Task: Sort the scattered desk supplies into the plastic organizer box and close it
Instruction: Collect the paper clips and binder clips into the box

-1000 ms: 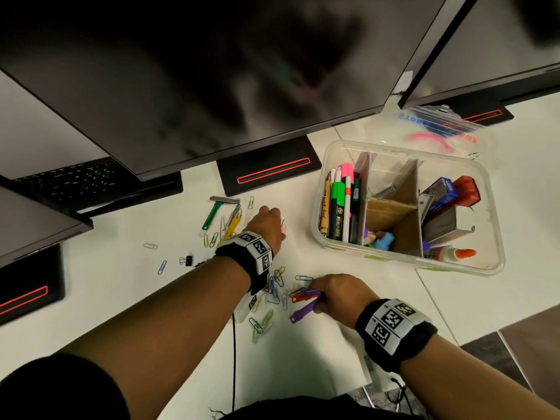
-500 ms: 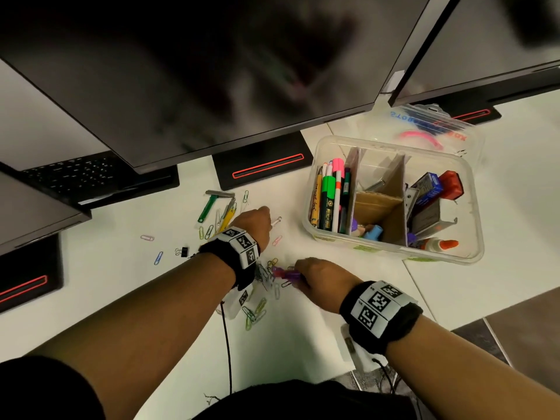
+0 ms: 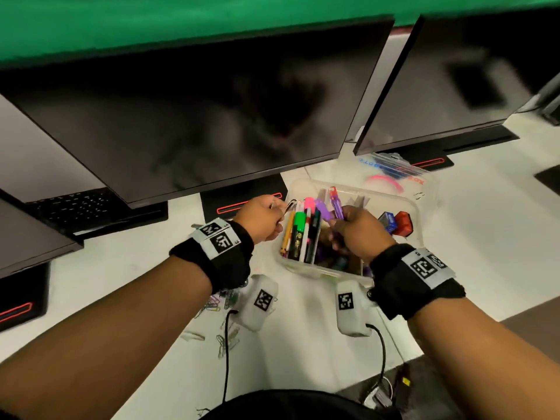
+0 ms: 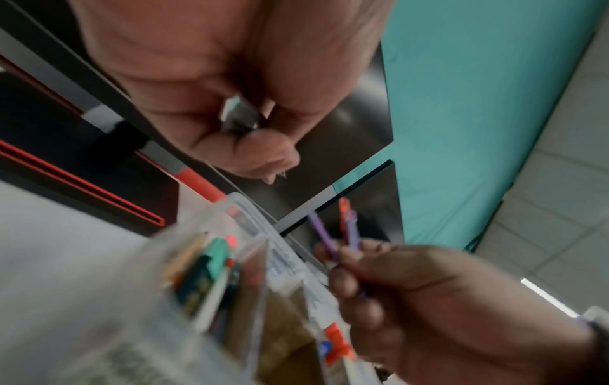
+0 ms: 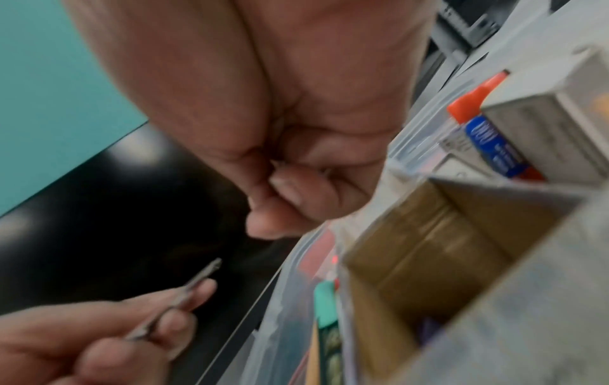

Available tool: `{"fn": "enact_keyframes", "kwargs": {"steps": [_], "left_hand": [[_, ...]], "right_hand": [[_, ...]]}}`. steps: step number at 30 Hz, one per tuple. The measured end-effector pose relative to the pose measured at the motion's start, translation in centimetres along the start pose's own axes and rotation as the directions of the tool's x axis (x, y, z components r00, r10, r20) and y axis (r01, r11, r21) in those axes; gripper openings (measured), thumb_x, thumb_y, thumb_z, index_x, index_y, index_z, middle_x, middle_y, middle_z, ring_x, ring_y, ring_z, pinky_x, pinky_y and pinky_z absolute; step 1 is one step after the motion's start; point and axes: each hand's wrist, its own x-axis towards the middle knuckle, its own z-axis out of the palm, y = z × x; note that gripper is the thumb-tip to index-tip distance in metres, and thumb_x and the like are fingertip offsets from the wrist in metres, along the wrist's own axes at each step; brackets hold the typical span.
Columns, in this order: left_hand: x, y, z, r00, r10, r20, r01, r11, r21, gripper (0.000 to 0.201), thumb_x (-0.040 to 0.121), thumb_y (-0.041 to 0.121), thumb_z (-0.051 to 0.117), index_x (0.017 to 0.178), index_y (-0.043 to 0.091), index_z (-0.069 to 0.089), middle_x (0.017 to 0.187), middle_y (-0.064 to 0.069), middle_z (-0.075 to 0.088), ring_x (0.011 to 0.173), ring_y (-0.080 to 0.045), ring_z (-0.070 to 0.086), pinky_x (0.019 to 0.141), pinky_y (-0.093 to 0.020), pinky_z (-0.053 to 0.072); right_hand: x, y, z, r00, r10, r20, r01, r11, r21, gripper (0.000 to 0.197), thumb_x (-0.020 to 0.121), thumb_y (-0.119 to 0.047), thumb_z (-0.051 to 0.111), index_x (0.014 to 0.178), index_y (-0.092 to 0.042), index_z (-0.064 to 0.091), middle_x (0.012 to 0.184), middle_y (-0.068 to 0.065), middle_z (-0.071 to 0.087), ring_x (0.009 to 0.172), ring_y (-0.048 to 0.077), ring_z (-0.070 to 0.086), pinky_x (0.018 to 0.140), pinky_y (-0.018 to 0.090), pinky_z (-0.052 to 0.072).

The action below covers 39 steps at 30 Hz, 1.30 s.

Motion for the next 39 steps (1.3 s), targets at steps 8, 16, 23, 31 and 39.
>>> {"fn": "enact_keyframes", "kwargs": {"steps": [8,16,23,31,39], "left_hand": [[1.8,3.6,7.2,0.986,-0.125,0.108,0.143,0.973,-0.182,0.024,0.093,0.002,0.045,0.079,0.016,0.056,0.063,-0.005,0.051,0.051,-0.010,0.042,0.037,-0.010,0.033],[3.2,6.0,12.4,0.972,-0.225,0.067,0.234,0.934,-0.270,0.018,0.092,0.012,0.052,0.074,0.012,0.050,0.066,-0.006,0.042,0.053,-0.016,0.048,0.057,-0.027,0.044],[4.2,5.0,11.9,0.954,-0.294,0.053,0.293,0.884,-0.364,0.042,0.095,0.021,0.048,0.134,0.007,0.040,0.122,-0.020,0.046,0.117,-0.034,0.048,0.098,-0.039,0.045],[1.9,3.2,7.9,0.977,0.205,0.052,-0.183,0.699,0.692,0.025,0.089,0.014,0.050,0.110,0.020,0.064,0.110,0.001,0.065,0.104,-0.018,0.060,0.091,-0.025,0.045],[-2.9,-1.1,2.6,0.964,0.084,0.252,-0.261,0.481,0.837,0.026,0.087,0.032,0.061,0.111,0.026,0.066,0.113,0.004,0.063,0.107,-0.016,0.056,0.093,-0.028,0.045]], "right_hand": [[2.8,1.7,-3.5,0.980,0.175,-0.091,-0.196,0.917,-0.348,0.025,0.091,-0.009,0.048,0.108,0.006,0.058,0.116,0.024,0.059,0.109,0.035,0.056,0.074,0.029,0.039],[3.6,3.0,-4.7,0.967,0.253,0.034,-0.250,0.966,-0.061,0.020,0.091,-0.008,0.048,0.072,-0.013,0.052,0.085,0.010,0.062,0.058,0.015,0.058,0.051,0.022,0.049],[3.6,3.1,-6.0,0.974,0.192,0.121,-0.191,0.981,-0.025,0.017,0.089,-0.002,0.048,0.099,0.000,0.062,0.087,0.009,0.059,0.062,0.011,0.054,0.068,0.026,0.055],[0.3,2.4,-4.9,0.944,-0.079,0.320,0.218,0.877,-0.429,0.028,0.079,-0.024,0.068,0.104,-0.011,0.067,0.103,0.008,0.067,0.088,0.020,0.059,0.077,0.029,0.047],[-0.7,2.5,-0.1,0.832,-0.209,0.514,0.525,0.596,-0.607,0.024,0.081,-0.008,0.058,0.102,-0.010,0.068,0.104,0.009,0.068,0.098,0.027,0.061,0.070,0.023,0.037]]}}
